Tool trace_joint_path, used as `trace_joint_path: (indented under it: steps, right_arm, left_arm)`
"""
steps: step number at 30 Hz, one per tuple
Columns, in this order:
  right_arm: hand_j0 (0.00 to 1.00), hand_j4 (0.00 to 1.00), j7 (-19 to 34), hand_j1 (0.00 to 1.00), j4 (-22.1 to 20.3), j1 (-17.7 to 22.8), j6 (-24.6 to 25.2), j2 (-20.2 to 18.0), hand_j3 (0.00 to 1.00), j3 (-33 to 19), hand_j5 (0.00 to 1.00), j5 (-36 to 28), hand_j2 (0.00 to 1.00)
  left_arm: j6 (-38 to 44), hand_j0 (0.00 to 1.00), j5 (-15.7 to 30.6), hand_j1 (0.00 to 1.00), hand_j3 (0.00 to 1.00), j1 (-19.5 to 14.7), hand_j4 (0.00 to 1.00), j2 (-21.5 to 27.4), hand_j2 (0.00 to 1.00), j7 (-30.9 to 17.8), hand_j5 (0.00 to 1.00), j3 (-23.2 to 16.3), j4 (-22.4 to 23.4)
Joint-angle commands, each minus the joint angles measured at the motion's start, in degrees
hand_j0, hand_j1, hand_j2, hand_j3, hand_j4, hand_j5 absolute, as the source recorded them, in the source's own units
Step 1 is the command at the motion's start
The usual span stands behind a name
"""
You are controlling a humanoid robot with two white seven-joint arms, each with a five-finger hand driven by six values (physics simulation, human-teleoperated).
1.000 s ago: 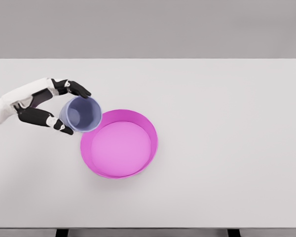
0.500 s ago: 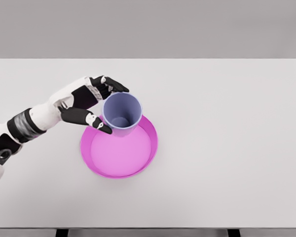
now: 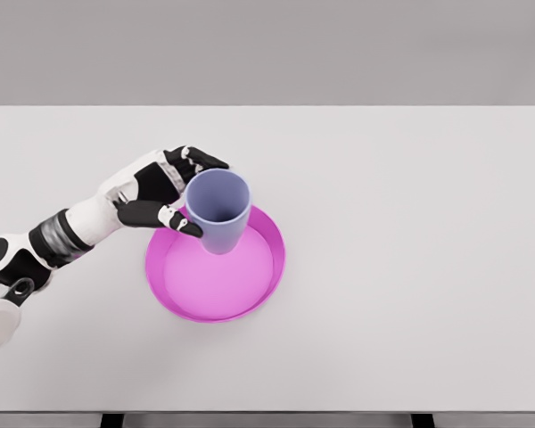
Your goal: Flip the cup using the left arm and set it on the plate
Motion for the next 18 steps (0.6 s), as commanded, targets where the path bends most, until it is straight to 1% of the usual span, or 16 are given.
trace_joint_path:
  steps: [1, 3, 5, 11, 12, 14, 16, 17, 18]
  right_arm:
    - [1.0, 1.0, 0.01, 1.0, 0.02, -0.09, 0.0, 0.0, 1.0, 0.01, 1.0, 0.01, 1.0]
    - [1.0, 1.0, 0.01, 1.0, 0.02, -0.09, 0.0, 0.0, 1.0, 0.01, 1.0, 0.01, 1.0]
    - [1.0, 1.0, 0.01, 1.0, 0.02, -0.09, 0.0, 0.0, 1.0, 0.01, 1.0, 0.01, 1.0]
    - [1.0, 1.0, 0.01, 1.0, 0.02, 0.0, 0.0, 0.0, 1.0, 0.01, 1.0, 0.01, 1.0]
    - [1.0, 1.0, 0.01, 1.0, 0.02, 0.0, 0.0, 0.0, 1.0, 0.01, 1.0, 0.01, 1.0]
    - [1.0, 1.0, 0.01, 1.0, 0.02, 0.0, 0.0, 0.0, 1.0, 0.01, 1.0, 0.01, 1.0]
    - [1.0, 1.0, 0.01, 1.0, 0.02, 0.0, 0.0, 0.0, 1.0, 0.01, 1.0, 0.01, 1.0]
    - [1.0, 1.0, 0.01, 1.0, 0.02, -0.09, 0.0, 0.0, 1.0, 0.01, 1.0, 0.01, 1.0]
    - [1.0, 1.0, 0.01, 1.0, 0.02, 0.0, 0.0, 0.0, 1.0, 0.01, 1.0, 0.01, 1.0]
  left_arm:
    - [0.0, 0.59, 0.28, 0.59, 0.59, 0.0, 0.59, -0.11, 0.59, -0.09, 0.59, -0.21, 2.2]
    - [0.0, 0.59, 0.19, 0.59, 0.59, 0.0, 0.59, -0.19, 0.59, -0.09, 0.59, -1.0, 3.6]
    - [0.0, 0.59, 0.11, 0.59, 0.59, 0.79, 0.59, -0.19, 0.59, -0.09, 0.59, -1.0, 3.61]
    - [0.09, 0.59, -0.16, 0.59, 0.59, 1.67, 0.59, -0.28, 0.59, 0.0, 0.59, -1.26, 3.78]
    - [0.09, 0.59, -0.42, 0.59, 0.59, 1.67, 0.59, -0.28, 0.59, 0.09, 0.59, -1.96, 4.04]
    - [0.09, 0.6, -1.48, 0.6, 0.6, 1.67, 0.6, -0.9, 0.6, 0.09, 0.6, -1.97, 4.31]
    - [0.09, 0.6, -1.56, 0.6, 0.6, 1.67, 0.6, -0.98, 0.6, 0.09, 0.6, -1.97, 4.31]
    - [0.09, 0.64, -1.56, 0.64, 0.64, 1.67, 0.64, -0.9, 0.64, 0.09, 0.64, -1.97, 4.31]
    - [0.18, 0.72, -1.65, 0.72, 0.72, 1.76, 0.72, -0.9, 0.72, 0.0, 0.72, -1.97, 4.31]
